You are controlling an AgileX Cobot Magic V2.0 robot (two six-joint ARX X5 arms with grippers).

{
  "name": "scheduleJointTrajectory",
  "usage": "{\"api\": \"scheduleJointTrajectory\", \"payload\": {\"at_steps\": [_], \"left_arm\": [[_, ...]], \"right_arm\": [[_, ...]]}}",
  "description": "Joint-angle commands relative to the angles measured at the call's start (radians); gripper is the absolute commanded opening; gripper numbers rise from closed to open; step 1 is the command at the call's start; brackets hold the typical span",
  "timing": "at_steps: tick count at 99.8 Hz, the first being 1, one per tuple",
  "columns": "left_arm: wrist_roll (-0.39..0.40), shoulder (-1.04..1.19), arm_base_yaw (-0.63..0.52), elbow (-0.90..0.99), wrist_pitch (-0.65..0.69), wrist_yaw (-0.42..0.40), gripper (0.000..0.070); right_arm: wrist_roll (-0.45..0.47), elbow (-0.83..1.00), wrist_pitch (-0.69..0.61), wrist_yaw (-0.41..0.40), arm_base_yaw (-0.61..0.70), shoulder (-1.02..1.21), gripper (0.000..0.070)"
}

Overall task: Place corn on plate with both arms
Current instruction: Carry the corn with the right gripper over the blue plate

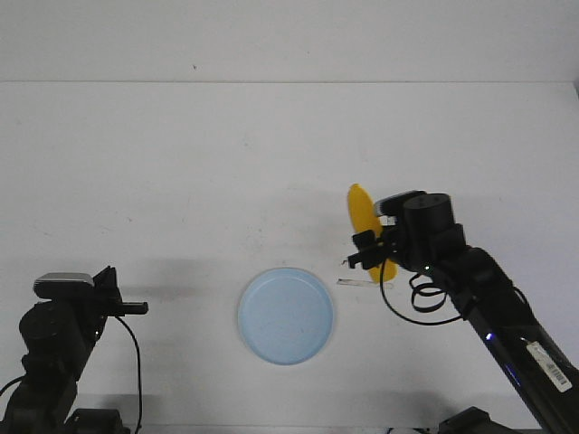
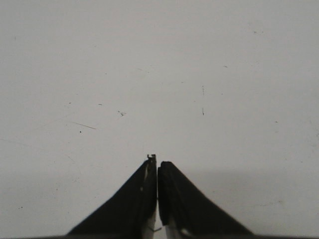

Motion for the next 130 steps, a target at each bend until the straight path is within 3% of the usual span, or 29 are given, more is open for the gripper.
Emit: {"api": "scheduleJointTrajectory", "payload": {"at_steps": [1,21,43,85,125,130], "left_arm": [[-0.005,0.003,-0.002,0.006,0.011,-0.004,0.0000],[-0.005,0.003,-0.002,0.006,0.011,-0.004,0.0000],[-0.005,0.003,-0.002,0.006,0.009,-0.004,0.0000],[-0.005,0.003,-0.002,0.006,0.009,-0.004,0.0000],[-0.005,0.003,-0.002,0.006,0.009,-0.004,0.0000],[-0.005,0.003,-0.002,0.006,0.009,-0.004,0.0000]], "right_arm": [[0.075,0.018,0.019,-0.001,0.095,0.026,0.0177],[0.167,0.018,0.073,0.026,0.340,0.109,0.0176],[0.219,0.018,0.065,0.033,0.471,0.221,0.0176],[0.217,0.017,0.015,0.165,0.500,0.324,0.0176],[0.181,0.017,0.002,0.161,0.500,0.379,0.0179],[0.162,0.017,0.000,0.157,0.500,0.379,0.0203]]}}
